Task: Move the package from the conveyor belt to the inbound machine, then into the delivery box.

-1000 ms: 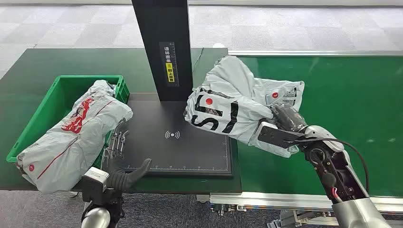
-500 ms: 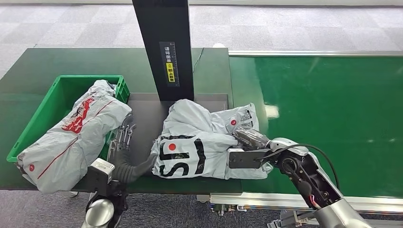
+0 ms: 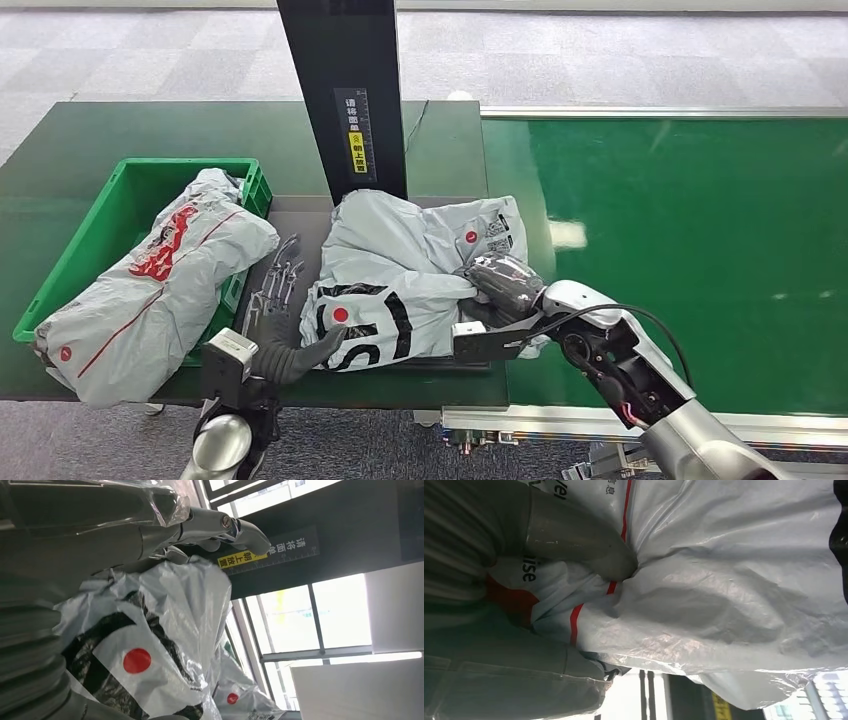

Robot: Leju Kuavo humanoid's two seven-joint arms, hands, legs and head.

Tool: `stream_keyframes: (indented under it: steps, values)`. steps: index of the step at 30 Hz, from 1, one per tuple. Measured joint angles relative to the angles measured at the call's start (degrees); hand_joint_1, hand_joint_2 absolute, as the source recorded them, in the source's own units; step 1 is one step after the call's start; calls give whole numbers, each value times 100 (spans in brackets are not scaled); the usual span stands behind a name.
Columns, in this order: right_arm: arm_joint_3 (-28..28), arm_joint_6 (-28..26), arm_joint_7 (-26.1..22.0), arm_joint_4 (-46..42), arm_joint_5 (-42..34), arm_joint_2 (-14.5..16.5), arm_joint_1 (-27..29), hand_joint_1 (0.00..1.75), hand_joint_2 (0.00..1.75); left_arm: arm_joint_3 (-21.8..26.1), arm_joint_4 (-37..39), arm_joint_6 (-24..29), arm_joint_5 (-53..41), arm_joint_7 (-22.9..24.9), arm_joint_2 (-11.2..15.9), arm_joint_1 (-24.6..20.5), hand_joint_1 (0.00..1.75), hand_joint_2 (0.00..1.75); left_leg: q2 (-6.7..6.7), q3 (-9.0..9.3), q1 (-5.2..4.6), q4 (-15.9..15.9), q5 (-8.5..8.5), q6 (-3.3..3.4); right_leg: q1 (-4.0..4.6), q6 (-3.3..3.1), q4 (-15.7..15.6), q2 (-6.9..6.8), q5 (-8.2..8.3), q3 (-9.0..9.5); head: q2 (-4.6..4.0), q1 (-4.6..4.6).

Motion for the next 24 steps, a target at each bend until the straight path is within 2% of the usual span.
stream_keyframes:
  steps: [7, 8, 11, 12, 18, 24]
  values:
    - [179, -23, -330, 230, -61, 443, -26, 175, 175, -62, 39, -111, -8, 3, -23, -22, 0, 175, 0, 0, 0, 0, 0, 0, 0, 0, 0, 0, -1, 0, 0, 1]
    - [211, -22, -353, 268, -72, 502, -26, 150, 175, -76, 53, -121, -8, 2, -23, -28, 0, 175, 0, 0, 0, 0, 0, 0, 0, 0, 0, 0, -1, 0, 0, 0]
    - [296, -21, -370, 404, -85, 655, -30, 19, 175, -107, 105, -163, -8, -6, -25, -57, 0, 175, 0, 1, 0, 0, 0, 0, 0, 0, 0, 0, -1, 0, 0, 0]
    - [321, -22, -356, 467, -88, 700, -36, 0, 175, -120, 127, -173, -5, -12, -24, -74, 0, 175, 0, 0, 0, 0, 0, 0, 0, 0, 0, 0, -1, 0, 0, 1]
    - [413, -180, -220, 882, -186, 877, -67, 0, 175, -192, 293, -178, 61, -67, -17, -215, 0, 175, -1, 1, 0, 0, 1, 0, 0, 0, 0, 0, -1, 0, 0, 1]
    - [288, -406, -196, 938, -622, 861, 17, 0, 175, -232, 386, -346, 324, -73, -15, -237, 0, 175, -1, 1, -1, 1, 0, 0, -1, 0, 0, 0, -1, 0, 0, 1]
